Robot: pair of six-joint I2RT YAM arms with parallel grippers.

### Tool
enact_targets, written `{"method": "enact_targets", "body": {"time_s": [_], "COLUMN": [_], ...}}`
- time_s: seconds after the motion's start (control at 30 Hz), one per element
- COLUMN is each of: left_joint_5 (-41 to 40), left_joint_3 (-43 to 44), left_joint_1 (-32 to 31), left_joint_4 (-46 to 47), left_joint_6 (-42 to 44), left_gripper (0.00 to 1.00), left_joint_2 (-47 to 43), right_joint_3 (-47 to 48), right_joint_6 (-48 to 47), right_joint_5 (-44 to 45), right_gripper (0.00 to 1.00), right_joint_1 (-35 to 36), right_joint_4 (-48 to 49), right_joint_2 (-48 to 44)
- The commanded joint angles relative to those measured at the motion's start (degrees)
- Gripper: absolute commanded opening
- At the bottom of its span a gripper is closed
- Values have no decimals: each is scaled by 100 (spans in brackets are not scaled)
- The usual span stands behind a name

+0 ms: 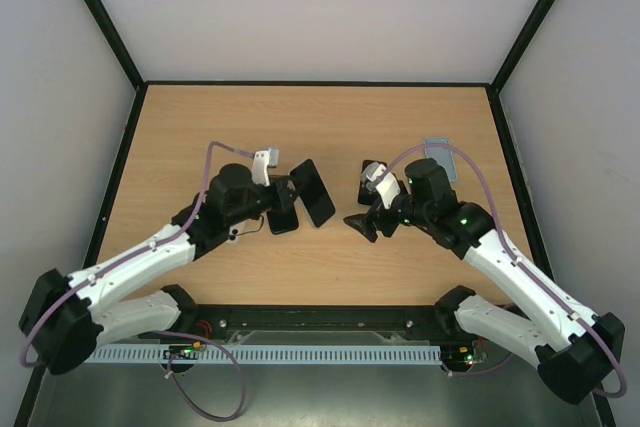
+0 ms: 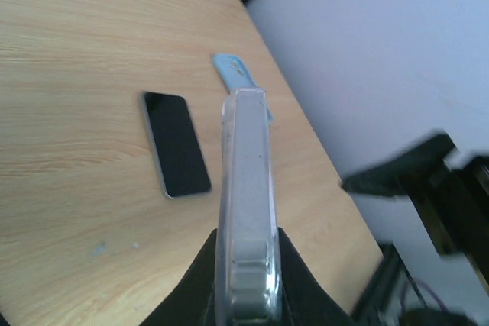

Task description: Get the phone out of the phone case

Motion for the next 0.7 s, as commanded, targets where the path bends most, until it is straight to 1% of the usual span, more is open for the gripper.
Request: {"method": "enact_targets", "body": {"time_s": [0.0, 0.1, 0.13, 0.17, 0.2, 0.3, 0.33, 0.4, 0.5, 0.67], "left_joint_5": [1957, 2645, 2841, 3014, 3176, 3410, 3443, 3574, 3747, 3815], "left_joint_3": [-208, -220, -222, -222, -216, -256, -281, -348, -440, -476], "left_joint_1": [117, 117, 117, 117, 117, 117, 117, 117, 117, 117], "left_joint_4": [17, 137, 221, 318, 424, 701, 797, 1050, 1444, 1637], "left_joint_6": [1309, 1655, 1689, 1695, 1704, 1658, 1626, 1502, 1237, 1114], "left_gripper": [2, 3, 3, 3, 3, 2, 2, 2, 2, 2], "left_joint_2": [-560, -725, -767, -788, -810, -846, -860, -841, -784, -740], "right_joint_3": [27, 249, 311, 347, 357, 390, 448, 536, 557, 382], "right_joint_6": [-504, -1389, -1660, -1968, -2231, -2951, -3091, -3397, -3782, -3536], "right_joint_5": [-312, -1181, -1481, -1758, -2111, -2676, -2777, -2982, -3237, -3483], "right_gripper": [97, 99, 97, 93, 86, 69, 65, 59, 54, 53], "right_joint_1": [24, 24, 24, 24, 24, 39, 41, 41, 41, 41], "right_joint_4": [-317, -957, -1205, -1450, -1742, -2265, -2398, -2695, -2945, -2593], "right_joint_2": [-167, 93, 233, 367, 500, 838, 924, 1048, 1087, 766]}}
